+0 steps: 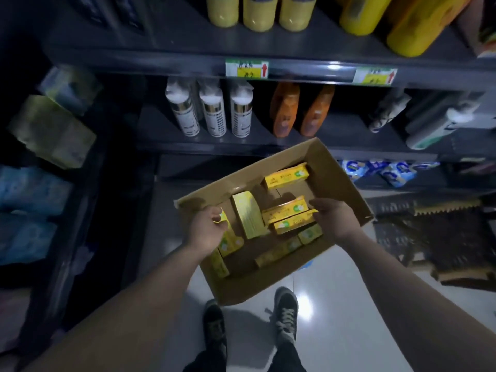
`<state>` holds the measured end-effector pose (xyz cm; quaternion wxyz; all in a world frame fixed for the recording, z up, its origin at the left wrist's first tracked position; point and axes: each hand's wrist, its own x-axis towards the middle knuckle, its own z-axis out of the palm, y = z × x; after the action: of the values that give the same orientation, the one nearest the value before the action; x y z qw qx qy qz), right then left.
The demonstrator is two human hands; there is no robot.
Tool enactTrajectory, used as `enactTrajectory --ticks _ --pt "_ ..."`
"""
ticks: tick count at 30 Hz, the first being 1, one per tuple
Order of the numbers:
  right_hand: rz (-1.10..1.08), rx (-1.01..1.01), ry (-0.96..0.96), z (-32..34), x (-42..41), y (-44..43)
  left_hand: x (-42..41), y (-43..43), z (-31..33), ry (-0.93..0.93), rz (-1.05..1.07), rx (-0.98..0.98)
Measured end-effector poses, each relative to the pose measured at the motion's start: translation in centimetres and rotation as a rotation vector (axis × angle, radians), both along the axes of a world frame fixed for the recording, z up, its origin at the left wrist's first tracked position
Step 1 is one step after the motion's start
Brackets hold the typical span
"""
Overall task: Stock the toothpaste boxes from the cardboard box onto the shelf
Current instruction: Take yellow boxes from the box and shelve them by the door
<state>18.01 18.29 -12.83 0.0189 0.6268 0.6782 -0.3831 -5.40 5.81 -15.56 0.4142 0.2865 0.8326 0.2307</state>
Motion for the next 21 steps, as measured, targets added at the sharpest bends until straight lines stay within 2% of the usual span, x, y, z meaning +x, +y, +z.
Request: enactTrajectory --ticks 6,13,17,21 --pt "0.155 -0.02 -0.017 -6.1 0.2 3.7 1.9 1.6 -6.3 0.076 -0.034 -0.127" --pt "0.206 -0.048 -0.003 -11.2 0.0 6.6 5.5 3.6 -12.6 0.185 -0.226 -0.129" --pt "0.213 -0.02 0.026 -13.2 -0.2 7.7 6.7 4.7 -15.9 0.285 -0.383 -0.215" --pt "0.222 -0.019 0.038 -14.8 0.0 8.0 7.4 5.1 -18.3 0.33 -0.384 -0.201"
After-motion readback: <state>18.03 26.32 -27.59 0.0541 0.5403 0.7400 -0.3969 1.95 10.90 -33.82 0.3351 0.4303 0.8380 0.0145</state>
